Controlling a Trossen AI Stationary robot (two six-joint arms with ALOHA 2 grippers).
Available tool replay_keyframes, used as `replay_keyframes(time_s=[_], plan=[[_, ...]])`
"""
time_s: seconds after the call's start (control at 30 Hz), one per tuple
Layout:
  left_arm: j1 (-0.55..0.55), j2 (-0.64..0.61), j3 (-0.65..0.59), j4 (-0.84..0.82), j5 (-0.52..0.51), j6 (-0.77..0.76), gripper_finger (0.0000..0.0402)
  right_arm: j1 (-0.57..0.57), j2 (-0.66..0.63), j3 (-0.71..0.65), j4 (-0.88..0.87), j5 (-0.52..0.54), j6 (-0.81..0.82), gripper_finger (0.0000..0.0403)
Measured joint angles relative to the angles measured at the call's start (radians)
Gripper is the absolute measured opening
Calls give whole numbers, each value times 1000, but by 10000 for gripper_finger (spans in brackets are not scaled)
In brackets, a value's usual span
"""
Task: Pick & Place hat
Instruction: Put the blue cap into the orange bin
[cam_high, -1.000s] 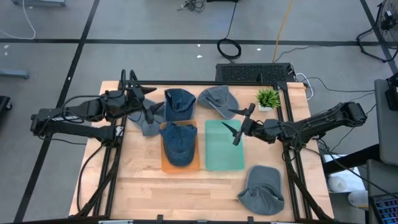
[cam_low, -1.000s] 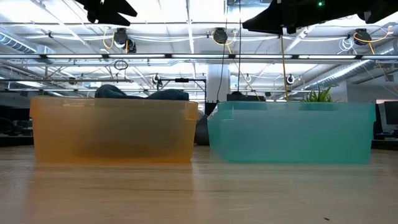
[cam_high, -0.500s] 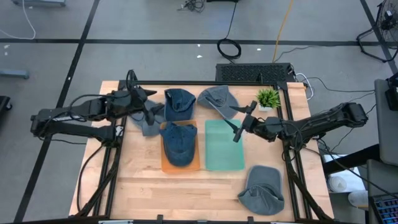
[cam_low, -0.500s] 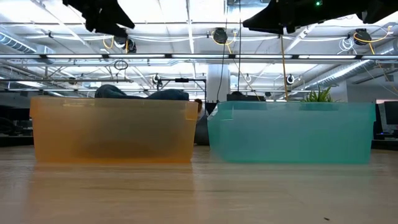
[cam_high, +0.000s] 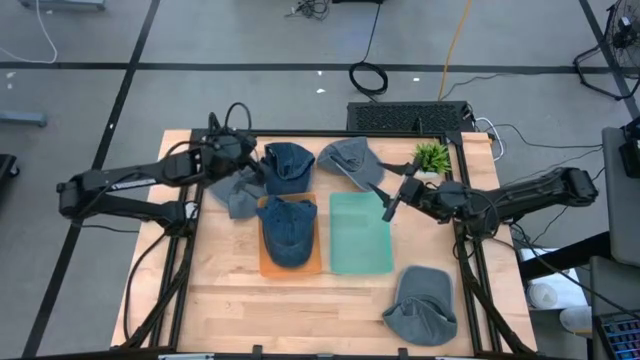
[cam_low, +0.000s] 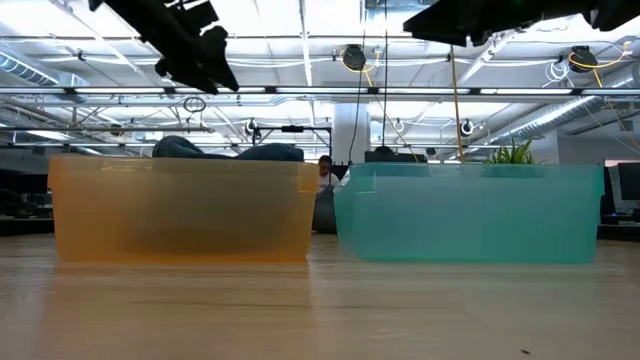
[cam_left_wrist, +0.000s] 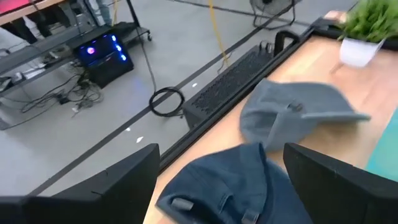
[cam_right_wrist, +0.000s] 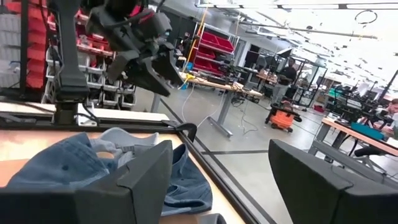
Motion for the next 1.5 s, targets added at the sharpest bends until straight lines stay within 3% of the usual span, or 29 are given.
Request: replay_keyframes(time_s=[0.5,0.67,1.07,1.5], plan=[[175,104,0,137,41,-108,351,-36,-103,0,-107,0,0,253],[195,162,89,30,48,-126,351,-36,-103,0,-117,0,3,253],[200,394,455,-271,170,-128,351,-36,-102,0,-126,-1,26,253],[185,579,501,-302,221,-185,351,-36,-102,0,-128,-1,26,253]])
